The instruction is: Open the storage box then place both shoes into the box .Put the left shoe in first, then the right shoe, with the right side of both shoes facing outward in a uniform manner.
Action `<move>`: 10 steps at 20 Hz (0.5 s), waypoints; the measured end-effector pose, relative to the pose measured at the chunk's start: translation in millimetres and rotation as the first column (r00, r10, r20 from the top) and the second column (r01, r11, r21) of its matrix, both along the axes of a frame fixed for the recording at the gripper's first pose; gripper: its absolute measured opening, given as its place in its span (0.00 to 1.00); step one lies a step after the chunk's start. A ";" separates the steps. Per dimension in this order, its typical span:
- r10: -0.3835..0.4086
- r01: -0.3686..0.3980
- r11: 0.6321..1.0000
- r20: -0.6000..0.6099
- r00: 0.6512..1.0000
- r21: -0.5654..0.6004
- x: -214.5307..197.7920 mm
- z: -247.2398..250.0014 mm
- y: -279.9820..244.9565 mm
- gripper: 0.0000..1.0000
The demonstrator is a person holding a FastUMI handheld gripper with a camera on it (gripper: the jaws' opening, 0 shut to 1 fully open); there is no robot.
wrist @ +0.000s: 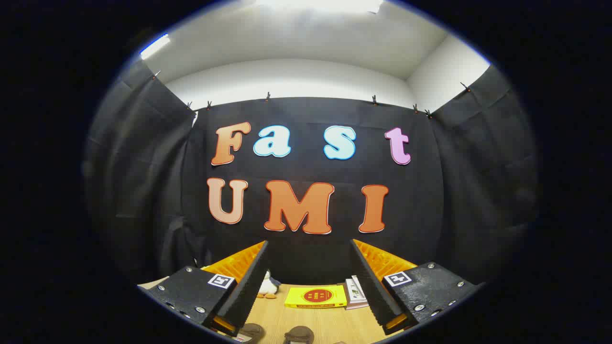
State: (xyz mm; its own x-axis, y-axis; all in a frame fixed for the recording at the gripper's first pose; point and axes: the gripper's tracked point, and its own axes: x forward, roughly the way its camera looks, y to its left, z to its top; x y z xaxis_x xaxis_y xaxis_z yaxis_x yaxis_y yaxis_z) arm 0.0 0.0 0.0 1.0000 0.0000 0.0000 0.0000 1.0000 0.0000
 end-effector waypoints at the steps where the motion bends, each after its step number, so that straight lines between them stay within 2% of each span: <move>1: 0.009 -0.009 1.000 -0.006 1.000 0.009 1.0 -2.9 4.9 0.98; 10: 0.091 -0.091 0.995 -0.008 0.996 0.041 8.7 -10.1 41.6 0.99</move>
